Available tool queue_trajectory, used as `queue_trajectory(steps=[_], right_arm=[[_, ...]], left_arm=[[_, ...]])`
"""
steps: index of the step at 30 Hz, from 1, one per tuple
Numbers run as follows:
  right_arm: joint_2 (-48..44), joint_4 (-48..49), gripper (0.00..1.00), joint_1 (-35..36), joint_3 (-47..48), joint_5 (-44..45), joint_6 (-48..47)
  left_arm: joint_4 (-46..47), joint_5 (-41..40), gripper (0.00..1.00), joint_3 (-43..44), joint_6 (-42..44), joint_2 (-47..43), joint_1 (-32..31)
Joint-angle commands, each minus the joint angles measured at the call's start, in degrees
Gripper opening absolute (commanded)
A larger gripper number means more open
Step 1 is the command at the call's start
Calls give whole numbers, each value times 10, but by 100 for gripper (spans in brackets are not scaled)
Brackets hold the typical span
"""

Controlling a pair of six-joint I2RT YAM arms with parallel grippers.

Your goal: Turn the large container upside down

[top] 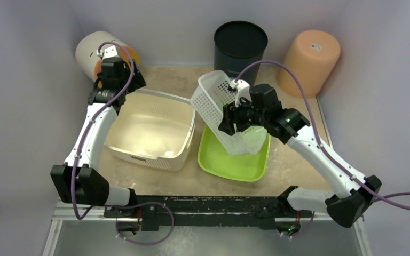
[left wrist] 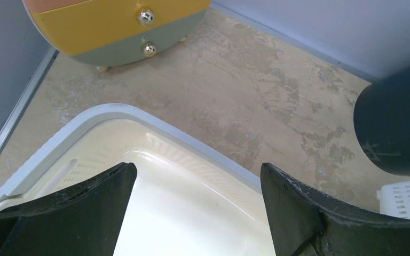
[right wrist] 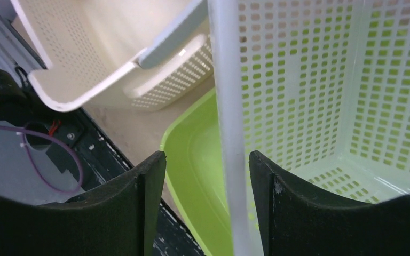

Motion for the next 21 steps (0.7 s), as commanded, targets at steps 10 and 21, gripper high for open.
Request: queue_trajectory(steps=[10, 21], right_arm=[[26, 32, 58, 2, -54, 43, -34], [24, 70, 0, -9, -60, -9, 14]], left_arm=[[9, -12, 88, 28, 4, 13, 1], [14, -11, 88, 30, 4, 18, 1]])
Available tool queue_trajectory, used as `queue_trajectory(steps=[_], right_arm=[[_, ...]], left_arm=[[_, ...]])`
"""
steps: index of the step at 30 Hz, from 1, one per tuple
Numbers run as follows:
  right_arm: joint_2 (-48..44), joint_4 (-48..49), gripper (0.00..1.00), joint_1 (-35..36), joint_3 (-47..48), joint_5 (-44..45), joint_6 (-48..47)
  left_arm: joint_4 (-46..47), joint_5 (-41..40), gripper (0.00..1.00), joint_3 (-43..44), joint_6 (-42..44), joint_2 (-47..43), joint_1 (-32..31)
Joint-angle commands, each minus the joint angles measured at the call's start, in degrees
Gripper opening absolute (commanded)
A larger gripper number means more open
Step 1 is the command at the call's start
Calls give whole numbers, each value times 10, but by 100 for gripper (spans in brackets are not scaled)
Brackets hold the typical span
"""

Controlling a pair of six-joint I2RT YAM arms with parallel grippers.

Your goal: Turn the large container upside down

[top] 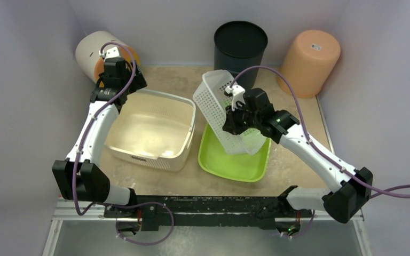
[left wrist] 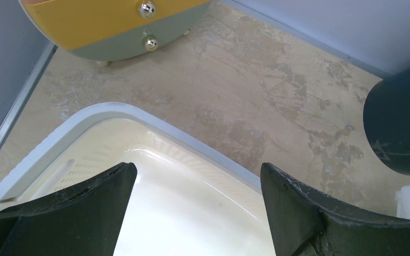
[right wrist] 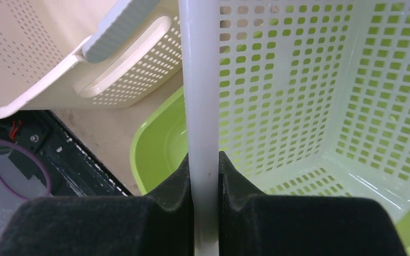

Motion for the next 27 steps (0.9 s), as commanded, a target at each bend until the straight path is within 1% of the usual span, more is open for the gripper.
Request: queue_trajectory(steps=[1, 7, 11, 14, 17, 23, 25, 27], right_arm=[[-6, 36, 0, -12, 17, -47, 38], [-30, 94, 0, -82, 85, -112, 85], [-37, 70, 0, -117, 164, -94, 79], [-38, 33, 0, -120, 222, -39, 62], [-45, -11, 0, -121, 259, 38, 51], [-81, -89, 0, -121, 264, 199, 38], [-90, -109, 0, -121, 260, 231, 38], [-102, -121, 0, -121, 245, 238, 43]], left_arm=[[14, -7, 88, 31, 4, 0, 1], [7, -13, 88, 45, 15, 2, 1], [7, -12, 88, 47, 15, 3, 1], [6, -12, 88, 49, 13, 2, 1], [7, -11, 88, 49, 13, 4, 1], [11, -3, 88, 53, 9, 16, 2], [14, -1, 88, 54, 7, 19, 1], [15, 1, 88, 56, 6, 22, 1]])
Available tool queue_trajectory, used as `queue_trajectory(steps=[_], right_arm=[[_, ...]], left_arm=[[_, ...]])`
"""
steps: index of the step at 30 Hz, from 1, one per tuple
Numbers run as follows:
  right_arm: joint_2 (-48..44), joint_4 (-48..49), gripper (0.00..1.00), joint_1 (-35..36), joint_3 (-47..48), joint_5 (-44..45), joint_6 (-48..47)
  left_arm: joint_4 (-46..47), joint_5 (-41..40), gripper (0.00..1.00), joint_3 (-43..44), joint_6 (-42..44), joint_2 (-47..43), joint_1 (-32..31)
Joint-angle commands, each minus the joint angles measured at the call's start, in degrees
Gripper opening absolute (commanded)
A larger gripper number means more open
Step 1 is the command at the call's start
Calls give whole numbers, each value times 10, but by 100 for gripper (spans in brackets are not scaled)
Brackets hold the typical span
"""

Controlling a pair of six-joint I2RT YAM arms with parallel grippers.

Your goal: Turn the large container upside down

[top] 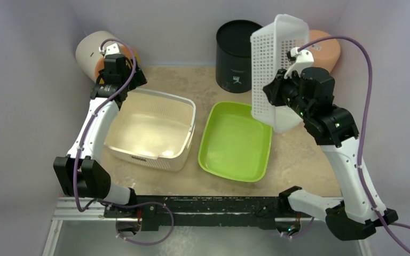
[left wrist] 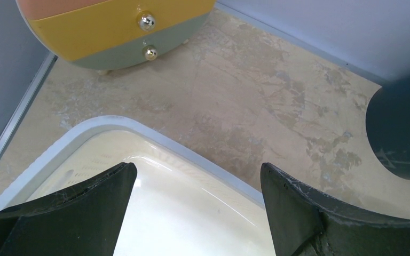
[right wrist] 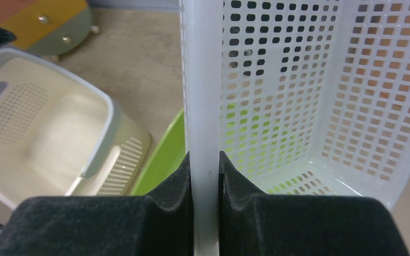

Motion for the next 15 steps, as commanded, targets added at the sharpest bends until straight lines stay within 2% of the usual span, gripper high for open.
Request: queue_trajectory(steps=[1, 8, 15], right_arm=[[-25, -23, 0, 1, -9, 86, -7], [-81, -45, 0, 1, -156, 104, 36], [-95, -63, 0, 1, -216, 142, 57]], left_arm=[[19, 4, 88, 28, 1, 4, 1], [23, 5, 88, 28, 0, 8, 1], [18, 2, 88, 32, 6, 13, 1]])
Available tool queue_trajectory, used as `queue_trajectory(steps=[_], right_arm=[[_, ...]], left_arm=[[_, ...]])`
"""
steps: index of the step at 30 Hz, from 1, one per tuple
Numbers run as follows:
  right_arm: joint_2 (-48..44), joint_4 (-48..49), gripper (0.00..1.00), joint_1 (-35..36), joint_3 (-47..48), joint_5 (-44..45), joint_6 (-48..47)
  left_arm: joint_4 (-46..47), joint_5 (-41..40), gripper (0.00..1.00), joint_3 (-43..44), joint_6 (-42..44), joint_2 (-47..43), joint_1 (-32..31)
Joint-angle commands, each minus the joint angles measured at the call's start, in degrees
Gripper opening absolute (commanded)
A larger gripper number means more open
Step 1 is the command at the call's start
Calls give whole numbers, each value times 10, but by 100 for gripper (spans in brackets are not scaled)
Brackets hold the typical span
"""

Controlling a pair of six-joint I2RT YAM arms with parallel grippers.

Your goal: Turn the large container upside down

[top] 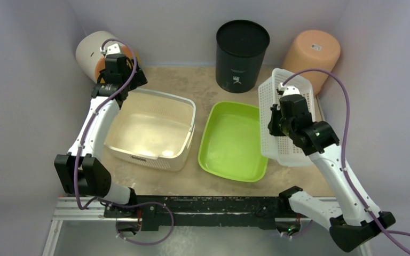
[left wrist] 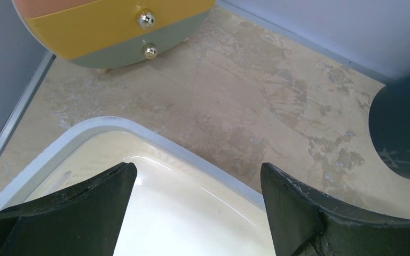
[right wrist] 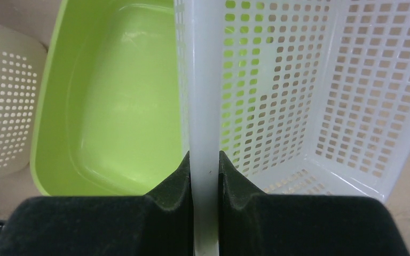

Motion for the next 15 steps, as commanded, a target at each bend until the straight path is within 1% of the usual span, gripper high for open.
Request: queue_trajectory(steps=[1, 3, 6, 9, 13, 15], right_arm=[[-25, 39, 0, 1, -5, 41, 9], [-22, 50, 0, 1, -11, 21, 5], [-13, 84, 0, 1, -38, -69, 14], [-6, 148, 0, 0, -66, -174, 31], [13, 202, 0, -1, -85, -236, 46], [19, 260, 0, -5, -95, -290, 49]], left_arm=[[18, 1, 88, 33, 6, 5, 1], [16, -1, 88, 36, 7, 7, 1], [16, -4, 88, 38, 9, 9, 1], [15, -8, 88, 37, 9, 9, 1], [11, -12, 88, 37, 13, 8, 1], [10, -16, 88, 37, 15, 5, 1]])
